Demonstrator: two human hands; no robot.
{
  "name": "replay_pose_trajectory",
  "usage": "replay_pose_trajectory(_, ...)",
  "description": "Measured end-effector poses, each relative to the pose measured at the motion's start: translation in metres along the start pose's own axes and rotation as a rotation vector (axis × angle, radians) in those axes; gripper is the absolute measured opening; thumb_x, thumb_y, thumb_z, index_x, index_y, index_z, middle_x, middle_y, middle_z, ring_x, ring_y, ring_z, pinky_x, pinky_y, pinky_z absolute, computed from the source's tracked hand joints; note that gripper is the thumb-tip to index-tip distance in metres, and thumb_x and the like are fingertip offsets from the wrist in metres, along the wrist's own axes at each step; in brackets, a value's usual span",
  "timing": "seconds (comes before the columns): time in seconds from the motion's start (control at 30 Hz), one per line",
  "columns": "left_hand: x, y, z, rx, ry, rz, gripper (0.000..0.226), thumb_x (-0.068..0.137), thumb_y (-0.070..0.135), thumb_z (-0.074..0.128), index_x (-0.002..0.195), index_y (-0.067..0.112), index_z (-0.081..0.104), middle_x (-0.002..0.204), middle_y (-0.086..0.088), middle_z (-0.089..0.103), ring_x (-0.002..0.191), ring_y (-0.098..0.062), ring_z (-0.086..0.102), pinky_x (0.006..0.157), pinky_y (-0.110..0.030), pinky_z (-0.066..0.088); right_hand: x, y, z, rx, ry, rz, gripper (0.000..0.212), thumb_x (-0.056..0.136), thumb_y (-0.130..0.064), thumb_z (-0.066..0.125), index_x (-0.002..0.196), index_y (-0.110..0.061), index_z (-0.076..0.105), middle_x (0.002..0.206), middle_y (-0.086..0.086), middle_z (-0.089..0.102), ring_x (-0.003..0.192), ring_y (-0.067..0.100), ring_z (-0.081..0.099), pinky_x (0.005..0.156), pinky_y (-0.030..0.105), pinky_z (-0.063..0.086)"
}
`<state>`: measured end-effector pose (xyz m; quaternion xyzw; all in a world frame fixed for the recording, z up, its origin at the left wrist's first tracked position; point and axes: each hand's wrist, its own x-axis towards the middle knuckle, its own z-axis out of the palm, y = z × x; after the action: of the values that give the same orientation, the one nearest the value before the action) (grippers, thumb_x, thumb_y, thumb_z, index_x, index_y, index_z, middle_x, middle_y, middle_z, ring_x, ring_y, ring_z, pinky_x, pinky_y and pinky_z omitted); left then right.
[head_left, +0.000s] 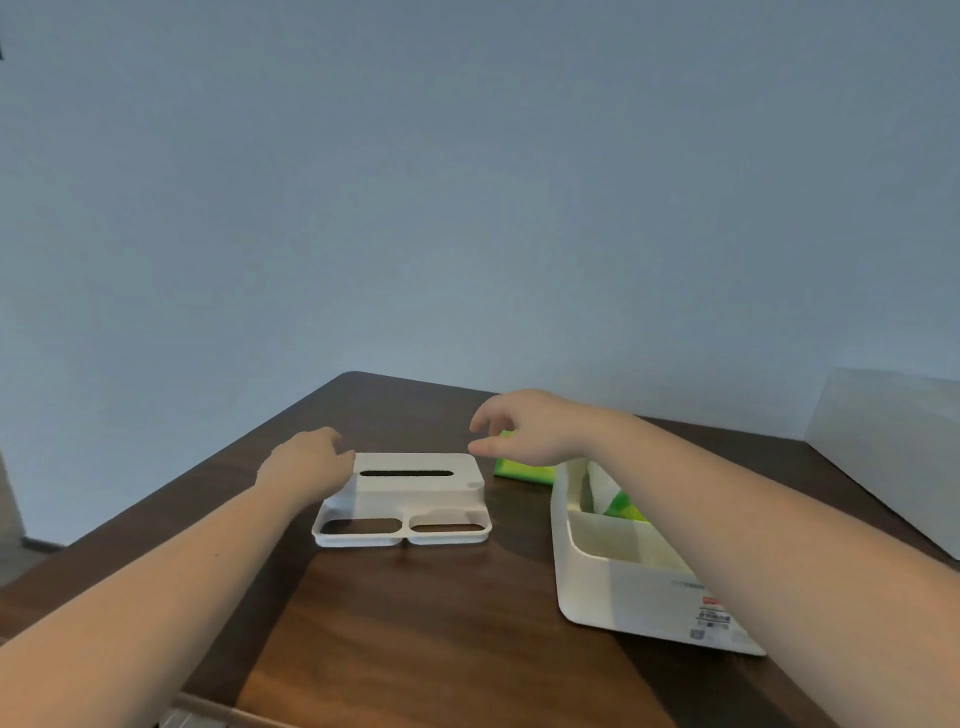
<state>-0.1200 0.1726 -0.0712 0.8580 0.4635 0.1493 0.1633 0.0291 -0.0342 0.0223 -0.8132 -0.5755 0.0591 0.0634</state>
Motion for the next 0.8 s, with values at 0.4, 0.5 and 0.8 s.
replay_pose_trajectory(0.4,-0.002,-0.016,0.007,-0.165,-0.041,-0.094,0.055,0.093,0.034,0.049,0.141,0.007,0.043,0.143,-0.010,0.051,0.128,-0.028,0.050,0.102,-0.037,0.042,0.050,-0.039,0.036,-0.060,-0.096,0.094,0.047,0.096,-0.031,0.049,0.139,-0.013,0.046,0.141,0.006,0.051,0.127,0.026,0.050,0.103,0.036,0.044)
replay_pose_trajectory(0.5,-0.003,-0.012,0.010,-0.189,-0.031,-0.106,0.050,0.094,0.030,0.048,0.137,0.005,0.048,0.139,-0.011,0.055,0.124,-0.028,0.053,0.097,-0.036,0.045,0.060,-0.040,0.048,-0.077,-0.151,0.219,0.049,0.096,-0.024,0.045,0.143,-0.009,0.039,0.144,0.009,0.047,0.126,0.029,0.050,0.096,0.034,0.044)
replay_pose_trajectory(0.8,-0.004,-0.003,0.017,-0.254,0.000,-0.109,0.034,0.089,0.016,0.050,0.108,-0.009,0.061,0.088,-0.027,0.062,0.058,-0.017,0.041,0.058,-0.036,0.046,0.061,-0.034,0.053,-0.034,-0.207,0.349,0.045,0.099,-0.016,0.042,0.141,-0.001,0.038,0.141,0.015,0.045,0.112,0.029,0.056,0.050,0.021,0.034)
